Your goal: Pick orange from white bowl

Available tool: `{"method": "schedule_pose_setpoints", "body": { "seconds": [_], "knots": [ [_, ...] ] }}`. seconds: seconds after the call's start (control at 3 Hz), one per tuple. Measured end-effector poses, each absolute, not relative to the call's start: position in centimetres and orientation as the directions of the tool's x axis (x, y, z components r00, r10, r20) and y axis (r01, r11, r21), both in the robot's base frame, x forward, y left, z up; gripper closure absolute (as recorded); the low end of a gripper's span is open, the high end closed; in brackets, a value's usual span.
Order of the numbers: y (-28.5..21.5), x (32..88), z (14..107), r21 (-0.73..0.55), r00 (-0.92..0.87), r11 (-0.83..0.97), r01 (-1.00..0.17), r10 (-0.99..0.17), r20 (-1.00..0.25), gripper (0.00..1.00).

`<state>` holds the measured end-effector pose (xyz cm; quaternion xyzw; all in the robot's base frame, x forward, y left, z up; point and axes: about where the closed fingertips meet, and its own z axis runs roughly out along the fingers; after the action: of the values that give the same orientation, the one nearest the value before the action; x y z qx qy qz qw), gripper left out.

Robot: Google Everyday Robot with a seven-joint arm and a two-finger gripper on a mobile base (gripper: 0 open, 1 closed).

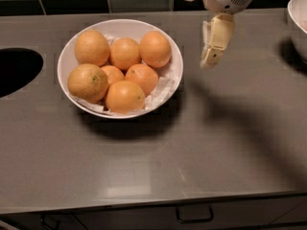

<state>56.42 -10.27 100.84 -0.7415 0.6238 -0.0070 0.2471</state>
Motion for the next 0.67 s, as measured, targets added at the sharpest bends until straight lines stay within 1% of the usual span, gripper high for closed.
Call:
{"method": "schedule_pose_setpoints", "body": {
  "seconds": [0.33,0.67],
  "knots": [
    [-9.1,58.1,100.3,-0.368,0.259,-0.139,-0.919,-0.917,-0.302,0.00],
    [-6.8,59.7,99.3,-0.342,0.326,-0.213,-0.915,-0.891,-0.317,0.00]
  ]
}}
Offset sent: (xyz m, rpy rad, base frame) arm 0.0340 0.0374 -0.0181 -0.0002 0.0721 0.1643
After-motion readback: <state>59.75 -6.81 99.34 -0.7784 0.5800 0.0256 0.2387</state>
